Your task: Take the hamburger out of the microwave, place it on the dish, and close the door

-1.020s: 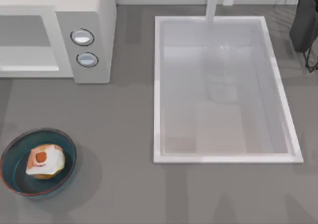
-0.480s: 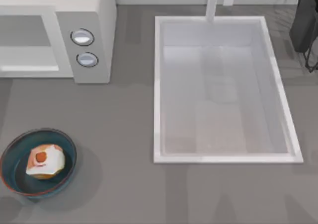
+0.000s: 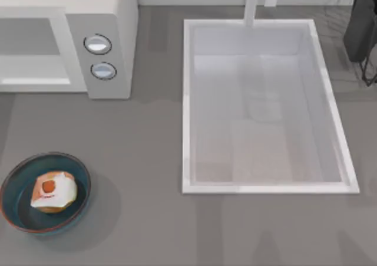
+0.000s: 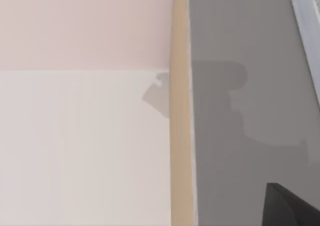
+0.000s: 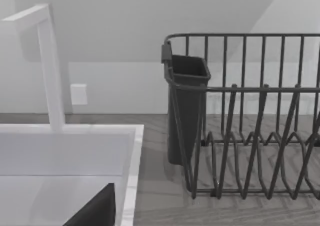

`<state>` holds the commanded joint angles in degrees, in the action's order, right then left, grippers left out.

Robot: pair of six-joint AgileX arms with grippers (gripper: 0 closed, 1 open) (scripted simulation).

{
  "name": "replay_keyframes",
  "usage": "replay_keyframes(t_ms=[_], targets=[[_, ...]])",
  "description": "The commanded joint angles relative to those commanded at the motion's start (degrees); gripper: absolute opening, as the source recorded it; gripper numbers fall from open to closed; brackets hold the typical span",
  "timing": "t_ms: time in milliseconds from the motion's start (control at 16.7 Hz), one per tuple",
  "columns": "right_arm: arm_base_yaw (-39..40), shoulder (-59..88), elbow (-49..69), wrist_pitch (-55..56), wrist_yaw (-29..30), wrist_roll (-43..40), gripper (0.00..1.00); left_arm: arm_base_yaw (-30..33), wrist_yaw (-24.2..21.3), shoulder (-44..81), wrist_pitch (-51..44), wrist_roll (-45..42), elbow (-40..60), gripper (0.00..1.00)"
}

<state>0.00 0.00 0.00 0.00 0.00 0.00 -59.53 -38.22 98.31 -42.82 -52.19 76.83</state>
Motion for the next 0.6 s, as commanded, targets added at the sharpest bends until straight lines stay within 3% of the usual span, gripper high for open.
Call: replay_keyframes(t_ms=[300,600], targets=[[0.0,0.0,0.0,0.0,0.0,0.0,1.0,0.23,0.13,0.28,1.01,-0.01,-0.99,0.0],[0.0,0.0,0.0,0.0,0.0,0.0,1.0,0.03,-0.01,3.83,12.65,-0.16,-8.35,0.0]])
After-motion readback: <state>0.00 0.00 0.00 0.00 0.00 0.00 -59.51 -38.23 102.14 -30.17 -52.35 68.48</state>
